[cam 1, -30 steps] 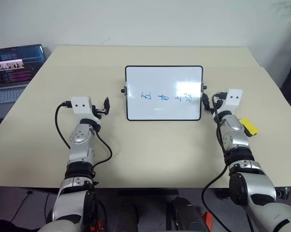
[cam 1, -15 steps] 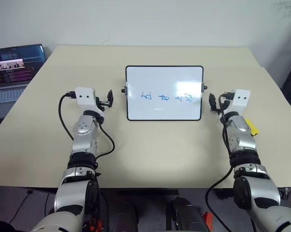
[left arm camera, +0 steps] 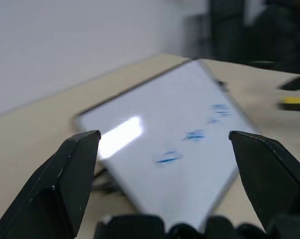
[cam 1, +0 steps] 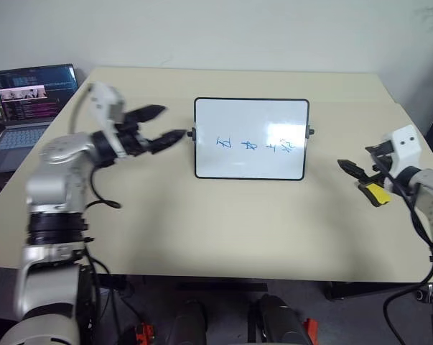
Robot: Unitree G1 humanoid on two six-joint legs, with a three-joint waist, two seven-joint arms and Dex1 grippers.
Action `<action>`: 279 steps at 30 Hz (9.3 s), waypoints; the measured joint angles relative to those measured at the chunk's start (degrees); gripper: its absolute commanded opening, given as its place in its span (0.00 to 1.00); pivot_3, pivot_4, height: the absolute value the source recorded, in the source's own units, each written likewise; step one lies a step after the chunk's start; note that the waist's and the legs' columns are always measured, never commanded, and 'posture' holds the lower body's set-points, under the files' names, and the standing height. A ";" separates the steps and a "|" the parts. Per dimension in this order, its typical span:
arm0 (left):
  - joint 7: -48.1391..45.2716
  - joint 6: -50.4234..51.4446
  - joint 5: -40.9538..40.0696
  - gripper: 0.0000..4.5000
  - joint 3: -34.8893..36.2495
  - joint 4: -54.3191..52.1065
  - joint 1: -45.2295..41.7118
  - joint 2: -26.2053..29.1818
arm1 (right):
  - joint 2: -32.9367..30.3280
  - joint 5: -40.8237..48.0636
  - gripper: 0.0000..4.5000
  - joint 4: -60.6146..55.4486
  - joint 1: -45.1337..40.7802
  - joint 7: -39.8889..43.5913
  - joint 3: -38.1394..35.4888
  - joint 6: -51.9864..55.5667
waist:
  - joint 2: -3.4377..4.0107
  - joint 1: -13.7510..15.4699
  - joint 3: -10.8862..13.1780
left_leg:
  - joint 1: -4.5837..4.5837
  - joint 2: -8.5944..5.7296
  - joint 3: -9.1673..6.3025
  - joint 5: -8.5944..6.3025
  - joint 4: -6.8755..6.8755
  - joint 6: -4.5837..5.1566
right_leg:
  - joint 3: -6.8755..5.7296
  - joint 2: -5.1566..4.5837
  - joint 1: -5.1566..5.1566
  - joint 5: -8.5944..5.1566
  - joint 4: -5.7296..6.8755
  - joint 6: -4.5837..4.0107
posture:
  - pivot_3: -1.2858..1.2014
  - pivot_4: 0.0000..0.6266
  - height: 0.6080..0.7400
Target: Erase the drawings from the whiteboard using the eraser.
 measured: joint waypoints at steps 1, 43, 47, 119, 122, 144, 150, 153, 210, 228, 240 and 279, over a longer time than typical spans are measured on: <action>-0.07 -0.17 0.41 1.00 -1.92 0.18 -1.21 -3.35 | -2.89 -0.07 1.00 1.29 -0.08 1.18 -0.34 1.17 | 0.00 0.35 0.00 | 0.00 -0.01 0.02 0.00 0.05 0.00 | 0.02 0.00 0.02 0.01 -0.01 0.03 | 0.52 0.24 1.00; 6.31 -10.83 18.87 1.00 -20.88 3.69 4.05 -23.49 | -4.33 -10.88 0.96 29.27 -13.63 12.49 13.60 4.18 | -0.04 -1.12 0.01 | 0.10 -0.04 0.28 -0.02 -0.02 0.04 | 0.35 0.00 -0.03 0.06 -0.01 -0.04 | 0.52 0.24 1.00; 6.31 -10.43 18.87 1.00 -20.87 3.64 4.14 -23.20 | -4.33 -11.47 0.96 30.27 -13.67 13.21 13.59 3.78 | -0.03 -1.13 0.01 | 0.10 -0.04 0.28 -0.02 -0.02 0.04 | 0.35 0.00 -0.03 0.06 -0.01 -0.04 | 0.52 0.24 1.00; 6.36 -5.27 18.72 1.00 -20.70 -2.75 6.95 -21.05 | 0.18 -6.45 0.87 25.19 -6.92 7.59 -0.19 8.40 | -0.01 -1.24 0.00 | 0.12 -0.06 0.29 -0.02 0.01 0.04 | 0.36 -0.03 -0.02 0.11 0.07 -0.10 | 0.52 0.24 1.00; 6.22 -5.27 18.72 1.00 -20.70 -2.69 6.79 -21.09 | 0.71 -5.72 0.63 23.80 -6.32 6.74 -0.28 8.38 | -0.01 -1.22 0.00 | 0.12 -0.06 0.28 -0.02 0.02 0.04 | 0.35 -0.03 -0.02 0.11 0.07 -0.09 | 0.52 0.24 1.00; 6.26 -4.68 18.41 1.00 -18.18 -2.73 6.31 -17.77 | 0.06 -2.21 0.25 11.10 -5.68 3.58 -1.62 13.65 | -0.01 -1.32 -0.01 | 0.13 -0.06 0.27 -0.02 0.00 0.04 | 0.35 -0.02 -0.02 0.09 0.07 -0.06 | 0.52 0.24 1.00; 5.25 -2.86 16.63 1.00 -10.51 -4.27 6.36 -7.60 | 2.86 3.33 0.25 -8.14 -11.68 -1.64 -3.97 24.33 | 0.01 -1.48 0.00 | 0.12 -0.02 0.25 -0.02 -0.03 0.04 | 0.33 0.01 -0.06 0.04 0.06 0.01 | 0.52 0.24 1.00; 5.90 -2.82 16.41 1.00 -7.57 -4.28 7.21 -4.10 | 6.92 5.29 0.25 -12.50 -16.39 -3.54 -1.98 26.66 | 0.00 -1.24 0.01 | 0.06 -0.02 0.23 -0.02 -0.02 0.04 | 0.30 -0.01 -0.06 0.05 0.02 0.00 | 0.52 0.24 1.00; 16.28 -6.59 18.66 1.00 -3.12 -4.83 15.25 -4.44 | 46.83 -29.64 0.25 65.61 -48.42 -23.06 26.99 -38.87 | -0.07 -1.07 -0.03 | -0.01 0.00 -0.70 0.10 -0.05 0.06 | -0.70 -0.03 0.11 0.27 0.16 -0.40 | 0.52 0.24 1.00; 15.47 -6.36 18.62 1.00 -3.19 -5.22 15.27 -4.41 | 49.41 -34.84 0.25 63.90 -40.89 -12.92 31.41 -39.01 | -0.18 -1.51 -0.29 | 1.28 0.07 -0.75 0.28 -0.14 0.31 | -0.73 0.05 1.43 -0.17 0.09 -0.61 | 0.52 0.24 1.00; 12.30 -3.86 14.95 1.00 -2.76 -7.84 13.22 -3.01 | 38.09 -27.47 0.25 35.41 -35.33 2.04 25.86 -31.00 | -0.16 -1.27 -0.19 | -0.07 0.09 -0.87 0.15 -0.42 0.13 | -0.91 0.04 0.10 0.10 0.10 -0.56 | 0.52 0.24 1.00; 6.25 1.44 9.68 1.00 -0.79 -11.74 13.50 4.80 | 5.13 -13.54 0.25 -2.26 -5.52 14.87 7.86 -25.42 | -0.21 -0.93 -0.14 | -0.08 -0.01 -0.76 0.10 -0.84 0.04 | -0.91 -0.11 -0.04 -0.27 0.03 -0.70 | 0.52 0.24 1.00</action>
